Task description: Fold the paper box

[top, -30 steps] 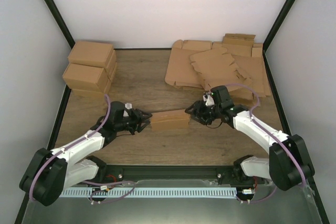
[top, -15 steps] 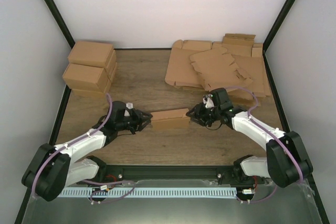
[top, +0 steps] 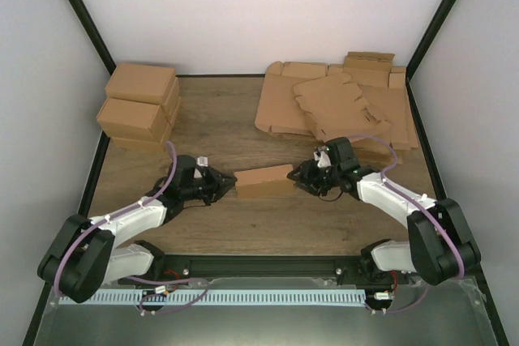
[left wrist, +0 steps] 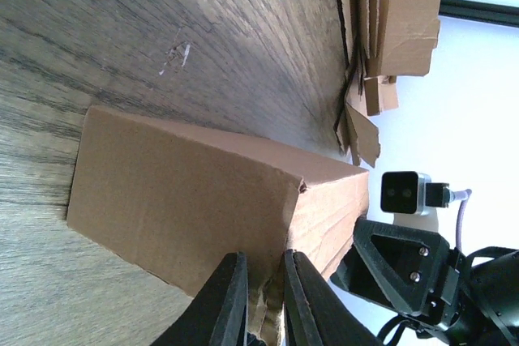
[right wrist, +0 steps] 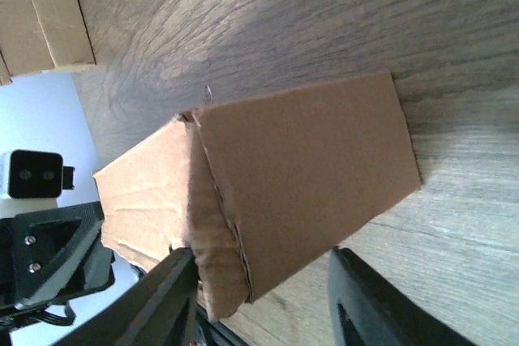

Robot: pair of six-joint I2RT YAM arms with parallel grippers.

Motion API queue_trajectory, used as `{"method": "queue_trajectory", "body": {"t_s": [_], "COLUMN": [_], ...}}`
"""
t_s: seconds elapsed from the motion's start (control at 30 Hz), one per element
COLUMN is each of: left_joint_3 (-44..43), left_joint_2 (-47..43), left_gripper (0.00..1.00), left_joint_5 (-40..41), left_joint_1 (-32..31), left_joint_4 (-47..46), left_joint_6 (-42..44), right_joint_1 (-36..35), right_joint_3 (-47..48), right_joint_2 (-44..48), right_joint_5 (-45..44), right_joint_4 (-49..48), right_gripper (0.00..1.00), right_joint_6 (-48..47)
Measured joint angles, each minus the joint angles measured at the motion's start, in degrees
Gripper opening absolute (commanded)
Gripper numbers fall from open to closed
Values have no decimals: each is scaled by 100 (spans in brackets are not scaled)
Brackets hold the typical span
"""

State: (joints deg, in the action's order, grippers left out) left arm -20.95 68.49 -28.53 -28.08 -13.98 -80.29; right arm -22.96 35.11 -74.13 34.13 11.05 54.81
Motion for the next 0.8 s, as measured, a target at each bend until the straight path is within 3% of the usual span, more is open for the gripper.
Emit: {"method": "queue_trajectory", "body": {"t_s": [0.13,0.47,0.67,0.8], "left_joint_3": [-13,-225,-501,-848], "left_joint_2": [57,-59,-275,-457], "left_gripper": [12,36,37,33], "left_joint_5": [-26,92,267,299], "left_joint_1": [-22,-48,-46,-42], "left_joint_4": [-52,636,1416,1873], "left_joint_6": [44,275,557,815], "right_joint_1": [-11,308,691,861], "right_joint_3": [-26,-13,131,201], "right_joint_2": [26,328,321,319], "right_joint_5": [39,439,774,1141], "right_joint_4": [26,94,170,74], "right_gripper": [58,73,65,46], "right_joint_6": [-170,-949,-1622,-1923]}}
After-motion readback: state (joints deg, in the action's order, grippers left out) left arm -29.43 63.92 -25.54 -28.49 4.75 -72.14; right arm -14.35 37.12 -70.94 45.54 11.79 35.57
